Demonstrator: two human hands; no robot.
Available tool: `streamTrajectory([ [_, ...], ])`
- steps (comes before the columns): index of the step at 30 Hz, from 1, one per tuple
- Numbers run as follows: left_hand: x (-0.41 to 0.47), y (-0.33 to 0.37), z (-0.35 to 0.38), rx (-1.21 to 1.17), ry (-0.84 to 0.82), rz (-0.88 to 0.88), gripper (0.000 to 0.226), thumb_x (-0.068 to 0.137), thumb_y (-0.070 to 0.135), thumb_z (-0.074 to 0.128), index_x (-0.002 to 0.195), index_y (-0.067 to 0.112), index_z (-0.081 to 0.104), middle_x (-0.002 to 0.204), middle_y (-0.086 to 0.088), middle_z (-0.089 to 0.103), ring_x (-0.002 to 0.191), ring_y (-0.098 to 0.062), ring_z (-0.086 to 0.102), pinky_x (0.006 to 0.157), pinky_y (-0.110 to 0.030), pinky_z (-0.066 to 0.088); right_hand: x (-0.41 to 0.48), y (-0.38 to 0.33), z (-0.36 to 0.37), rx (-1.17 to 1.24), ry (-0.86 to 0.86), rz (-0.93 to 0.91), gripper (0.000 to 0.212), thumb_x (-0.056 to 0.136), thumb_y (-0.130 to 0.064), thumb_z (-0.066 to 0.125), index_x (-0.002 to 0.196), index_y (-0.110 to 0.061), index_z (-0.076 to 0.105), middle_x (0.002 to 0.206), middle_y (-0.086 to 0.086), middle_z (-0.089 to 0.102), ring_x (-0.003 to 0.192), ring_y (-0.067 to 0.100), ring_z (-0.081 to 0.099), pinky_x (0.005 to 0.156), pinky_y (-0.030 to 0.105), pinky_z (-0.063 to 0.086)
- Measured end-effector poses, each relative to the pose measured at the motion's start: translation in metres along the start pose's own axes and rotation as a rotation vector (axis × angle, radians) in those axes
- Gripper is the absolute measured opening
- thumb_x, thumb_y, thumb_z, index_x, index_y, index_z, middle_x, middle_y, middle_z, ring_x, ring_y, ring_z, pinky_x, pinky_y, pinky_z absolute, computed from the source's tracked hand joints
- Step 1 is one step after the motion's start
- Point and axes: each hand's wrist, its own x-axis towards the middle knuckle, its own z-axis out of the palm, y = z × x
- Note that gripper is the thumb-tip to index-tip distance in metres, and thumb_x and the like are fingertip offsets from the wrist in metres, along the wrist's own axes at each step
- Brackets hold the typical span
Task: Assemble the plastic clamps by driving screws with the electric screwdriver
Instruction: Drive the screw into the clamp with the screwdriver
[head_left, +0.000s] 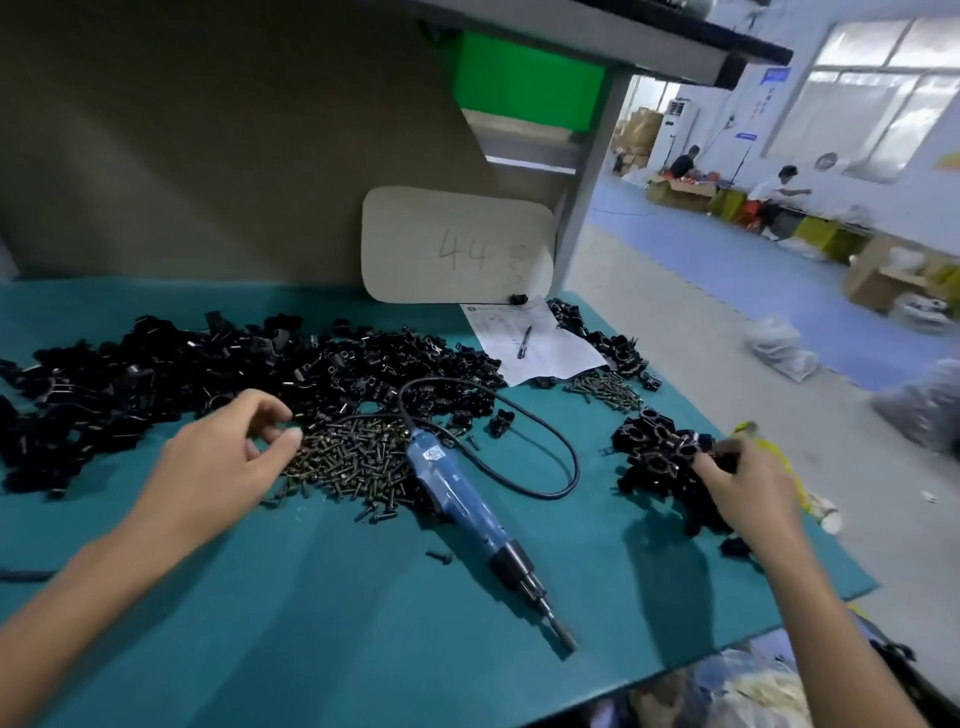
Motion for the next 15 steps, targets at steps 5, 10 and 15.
streamTrajectory([
  [5, -0.002, -0.019, 0.008, 0.055, -0.007, -0.060, 0.014, 0.091, 0.032, 0.070, 0.084, 0.036, 0.058, 0.076, 0.022, 0.064, 0.065, -0.001, 0.059, 0.060, -0.028, 0.043, 0.010, 0.040, 0.003, -0.058, -0.003, 0.062, 0.038, 0.096, -0.036, 0.069, 0.112, -0.002, 0.065, 0.096, 0.016, 0.065, 0.080, 0.029, 0.052, 0.067, 0.039, 0.036],
  [10, 0.002, -0.041, 0.018, 0.066, -0.013, -0.114, 0.012, 0.092, 0.030, 0.068, 0.086, 0.035, 0.059, 0.085, 0.020, 0.064, 0.074, -0.005, 0.060, 0.068, -0.033, 0.046, -0.002, 0.042, 0.023, -0.095, -0.127, -0.007, 0.055, 0.086, -0.025, 0.082, 0.131, -0.002, 0.060, 0.130, 0.027, 0.054, 0.108, 0.042, 0.059, 0.088, 0.045, 0.048],
  [15, 0.011, -0.078, 0.015, 0.196, -0.020, -0.156, 0.007, 0.093, 0.028, 0.065, 0.099, 0.026, 0.062, 0.102, 0.005, 0.062, 0.103, -0.021, 0.057, 0.091, -0.045, 0.050, -0.008, 0.029, 0.032, -0.173, -0.031, -0.008, 0.074, 0.077, -0.027, 0.089, 0.139, -0.006, 0.056, 0.129, 0.030, 0.051, 0.119, 0.050, 0.050, 0.100, 0.056, 0.048],
])
